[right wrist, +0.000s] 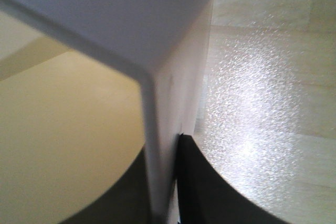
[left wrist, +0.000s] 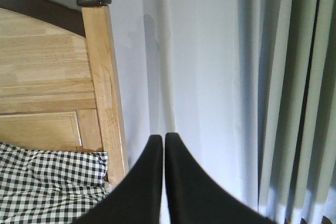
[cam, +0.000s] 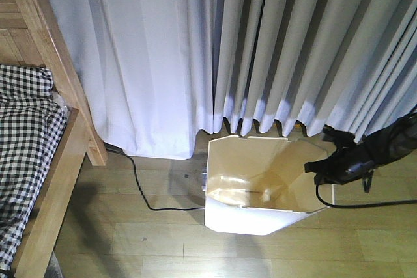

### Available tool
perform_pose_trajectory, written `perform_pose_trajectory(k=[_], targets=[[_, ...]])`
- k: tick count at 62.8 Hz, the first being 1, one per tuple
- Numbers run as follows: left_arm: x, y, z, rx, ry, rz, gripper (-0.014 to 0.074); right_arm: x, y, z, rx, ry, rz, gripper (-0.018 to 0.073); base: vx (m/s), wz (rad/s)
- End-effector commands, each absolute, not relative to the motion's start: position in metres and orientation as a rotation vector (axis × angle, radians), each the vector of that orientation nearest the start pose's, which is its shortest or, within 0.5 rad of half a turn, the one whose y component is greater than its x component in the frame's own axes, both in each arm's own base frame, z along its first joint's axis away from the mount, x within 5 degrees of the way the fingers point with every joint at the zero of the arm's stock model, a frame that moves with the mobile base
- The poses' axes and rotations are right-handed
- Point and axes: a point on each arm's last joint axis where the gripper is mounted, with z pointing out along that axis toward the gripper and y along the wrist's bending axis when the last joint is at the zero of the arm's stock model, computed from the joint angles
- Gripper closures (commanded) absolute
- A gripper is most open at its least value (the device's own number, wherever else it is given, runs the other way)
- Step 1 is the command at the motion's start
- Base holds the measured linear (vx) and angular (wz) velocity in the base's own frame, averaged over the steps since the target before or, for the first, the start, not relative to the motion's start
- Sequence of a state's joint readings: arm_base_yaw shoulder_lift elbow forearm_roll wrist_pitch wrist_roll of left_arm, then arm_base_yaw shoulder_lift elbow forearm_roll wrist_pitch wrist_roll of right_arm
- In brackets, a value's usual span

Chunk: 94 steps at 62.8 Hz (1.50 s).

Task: Move trash bin to bedside with robot
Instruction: 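Lower the held bin onto the floor beside the bed, then open the right gripper and lift it away from the bin rim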

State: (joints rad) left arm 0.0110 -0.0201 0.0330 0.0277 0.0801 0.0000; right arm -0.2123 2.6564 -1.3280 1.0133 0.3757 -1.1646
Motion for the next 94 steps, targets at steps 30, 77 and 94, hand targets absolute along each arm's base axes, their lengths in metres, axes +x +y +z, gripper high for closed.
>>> perform_pose_trajectory(k=[30,77,94], targets=[[0.056,0.000,0.199,0.000,1.508,0.007,0.0603,0.432,-0.053,-0.147,0.111,2.942,0.607,0.0559,0.00,0.00],[0.056,0.000,0.199,0.000,1.508,0.007,0.0603,0.436,-0.025,-0.202,0.005,3.093,0.476,0.0542,0.00,0.00],[0.056,0.000,0.199,0.000,1.508,0.007,0.0603,0.433,-0.025,-0.208,0.011,3.094,0.466,0.0482,0.00,0.00]])
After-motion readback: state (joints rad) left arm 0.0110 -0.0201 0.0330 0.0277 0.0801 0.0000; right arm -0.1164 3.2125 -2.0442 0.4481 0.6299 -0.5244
